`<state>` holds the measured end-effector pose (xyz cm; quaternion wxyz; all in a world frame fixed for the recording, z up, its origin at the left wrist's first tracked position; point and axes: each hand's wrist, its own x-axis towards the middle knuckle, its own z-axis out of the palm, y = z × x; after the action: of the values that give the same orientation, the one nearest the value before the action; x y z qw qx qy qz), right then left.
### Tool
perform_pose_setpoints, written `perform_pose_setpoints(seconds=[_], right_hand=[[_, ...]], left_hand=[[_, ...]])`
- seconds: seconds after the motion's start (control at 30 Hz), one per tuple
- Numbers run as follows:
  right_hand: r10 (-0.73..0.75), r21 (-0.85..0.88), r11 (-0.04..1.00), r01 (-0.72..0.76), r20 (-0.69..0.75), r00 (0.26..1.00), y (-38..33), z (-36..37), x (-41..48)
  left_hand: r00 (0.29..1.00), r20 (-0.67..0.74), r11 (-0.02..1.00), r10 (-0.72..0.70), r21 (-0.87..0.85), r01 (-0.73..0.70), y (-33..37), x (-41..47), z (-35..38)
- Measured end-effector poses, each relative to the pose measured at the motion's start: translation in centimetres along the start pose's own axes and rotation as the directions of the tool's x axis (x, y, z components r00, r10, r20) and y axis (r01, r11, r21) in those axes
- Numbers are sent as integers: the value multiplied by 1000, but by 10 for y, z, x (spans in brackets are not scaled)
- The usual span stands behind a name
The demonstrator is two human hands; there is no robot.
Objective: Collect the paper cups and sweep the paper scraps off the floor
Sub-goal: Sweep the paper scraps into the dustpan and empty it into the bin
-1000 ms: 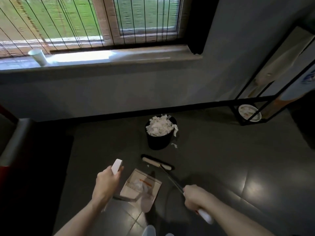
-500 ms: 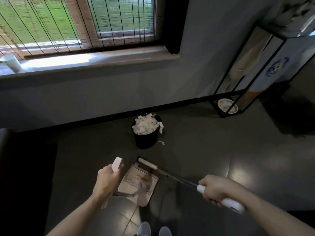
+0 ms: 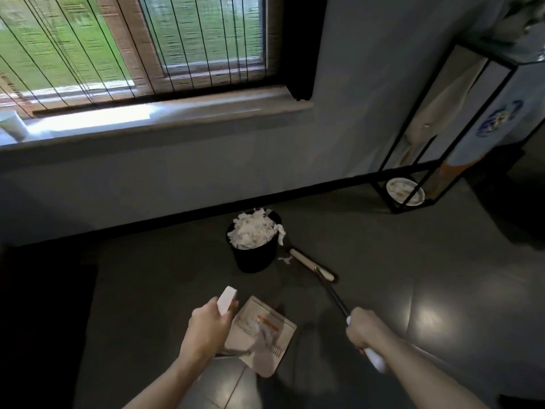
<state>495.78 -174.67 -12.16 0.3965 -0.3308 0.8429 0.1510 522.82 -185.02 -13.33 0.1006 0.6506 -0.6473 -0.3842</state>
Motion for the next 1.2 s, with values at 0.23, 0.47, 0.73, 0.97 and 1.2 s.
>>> perform_pose_setpoints(seconds=[0.23,0.47,0.73,0.97,1.2], right_hand=[[-44,-229,971,71,123,991,4,26,-2],[-106,-197,967,160,261,960,64,42,-89],[-174,-74,980,183,119,978,110,59,-143],[-148,-18,989,149,36,988,119,95,-133],[-29,189,981,29,-3,1000,109,72,-118]], left_hand=[[999,-36,997,16,81,-13,20,19,15],[1000,24,998,20,52,-21,26,13,17],[993,119,993,22,-118,-8,24,-2,17],[975,222,985,-14,-162,51,23,-8,4],[791,467,745,-395,-342,573,31,16,-16]])
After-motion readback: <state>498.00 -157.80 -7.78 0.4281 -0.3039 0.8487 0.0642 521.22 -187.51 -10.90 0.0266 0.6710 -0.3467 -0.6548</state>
